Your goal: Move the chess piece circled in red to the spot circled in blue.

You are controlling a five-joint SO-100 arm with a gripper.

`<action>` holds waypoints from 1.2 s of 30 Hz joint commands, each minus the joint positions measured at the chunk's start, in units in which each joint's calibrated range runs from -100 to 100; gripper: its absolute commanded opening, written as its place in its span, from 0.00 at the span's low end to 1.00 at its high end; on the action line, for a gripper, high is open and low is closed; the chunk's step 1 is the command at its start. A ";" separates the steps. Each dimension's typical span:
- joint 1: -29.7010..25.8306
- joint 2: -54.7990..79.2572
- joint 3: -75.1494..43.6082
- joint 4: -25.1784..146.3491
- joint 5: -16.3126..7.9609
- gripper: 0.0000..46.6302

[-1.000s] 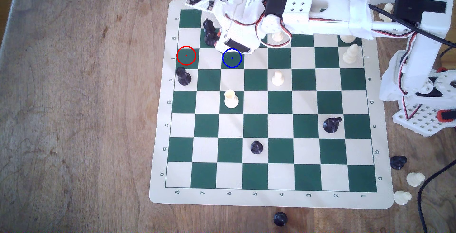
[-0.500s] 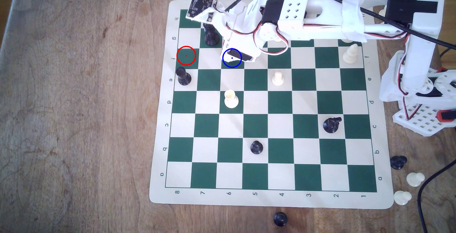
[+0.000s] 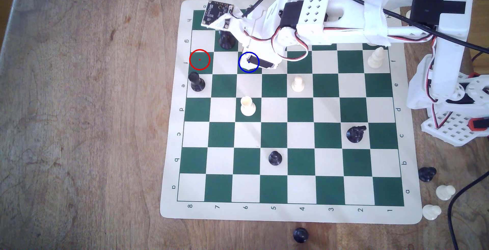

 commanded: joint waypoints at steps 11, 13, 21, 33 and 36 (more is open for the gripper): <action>2.10 -6.11 -0.17 0.36 -0.78 0.36; 1.78 -7.55 0.46 1.34 -1.03 0.37; -0.48 -20.03 10.89 3.64 -1.71 0.38; -7.13 -56.62 57.03 -25.44 0.24 0.20; -7.99 -62.73 64.29 -33.14 0.98 0.10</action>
